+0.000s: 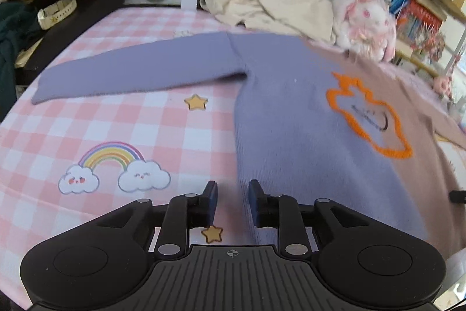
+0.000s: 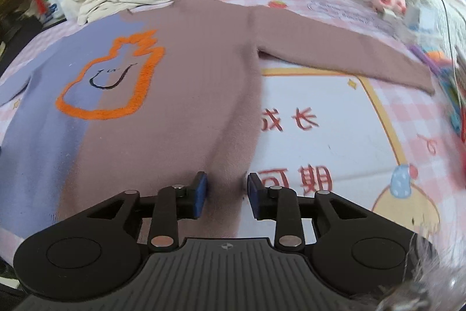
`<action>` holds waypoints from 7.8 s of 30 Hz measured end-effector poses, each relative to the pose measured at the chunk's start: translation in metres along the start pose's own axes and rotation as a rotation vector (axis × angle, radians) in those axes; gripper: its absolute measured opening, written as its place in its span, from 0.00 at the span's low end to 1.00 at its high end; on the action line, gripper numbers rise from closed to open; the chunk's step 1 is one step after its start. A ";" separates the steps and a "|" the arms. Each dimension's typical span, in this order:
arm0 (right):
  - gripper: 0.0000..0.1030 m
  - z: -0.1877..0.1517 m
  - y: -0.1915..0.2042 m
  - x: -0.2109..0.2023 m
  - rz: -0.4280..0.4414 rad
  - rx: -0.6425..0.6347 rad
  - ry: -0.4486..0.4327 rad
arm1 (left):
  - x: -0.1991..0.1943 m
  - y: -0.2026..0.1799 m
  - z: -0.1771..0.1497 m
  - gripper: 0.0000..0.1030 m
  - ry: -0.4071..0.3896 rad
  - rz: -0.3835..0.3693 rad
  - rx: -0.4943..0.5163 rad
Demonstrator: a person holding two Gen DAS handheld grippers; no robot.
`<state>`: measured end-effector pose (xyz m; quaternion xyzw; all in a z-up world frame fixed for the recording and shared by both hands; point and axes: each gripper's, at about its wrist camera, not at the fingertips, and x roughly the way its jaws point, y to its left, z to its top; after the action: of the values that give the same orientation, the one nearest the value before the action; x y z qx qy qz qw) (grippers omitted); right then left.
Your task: Fold clothes
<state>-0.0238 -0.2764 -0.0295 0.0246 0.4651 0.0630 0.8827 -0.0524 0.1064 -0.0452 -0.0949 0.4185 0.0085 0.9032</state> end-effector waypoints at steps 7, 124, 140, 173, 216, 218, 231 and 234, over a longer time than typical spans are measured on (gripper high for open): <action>0.16 -0.002 0.001 -0.001 -0.036 -0.005 -0.016 | 0.008 -0.006 0.006 0.43 0.001 0.005 0.008; 0.81 0.103 -0.229 0.049 -0.047 0.179 -0.036 | -0.012 -0.234 -0.026 0.91 -0.103 0.352 -0.050; 0.67 0.087 -0.262 0.046 -0.065 0.405 -0.082 | -0.016 -0.222 -0.027 0.91 -0.094 0.375 -0.053; 0.10 0.156 -0.251 0.049 0.143 0.433 -0.189 | -0.016 -0.218 -0.035 0.91 -0.073 0.356 -0.030; 0.33 0.204 0.224 0.102 0.287 -0.152 -0.066 | -0.067 0.025 0.001 0.91 -0.235 0.121 0.005; 0.41 0.201 0.223 0.099 0.367 -0.128 -0.058 | -0.066 0.026 0.004 0.91 -0.240 0.117 0.005; 0.52 0.128 0.173 0.058 0.252 -0.203 -0.035 | -0.045 0.059 0.019 0.90 -0.198 0.095 -0.166; 0.57 0.093 0.155 0.043 0.187 -0.238 -0.030 | -0.039 0.080 0.018 0.90 -0.190 0.145 -0.219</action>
<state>0.0630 -0.1156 0.0032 -0.0361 0.4369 0.1995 0.8764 -0.0719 0.1910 -0.0170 -0.1612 0.3334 0.1280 0.9200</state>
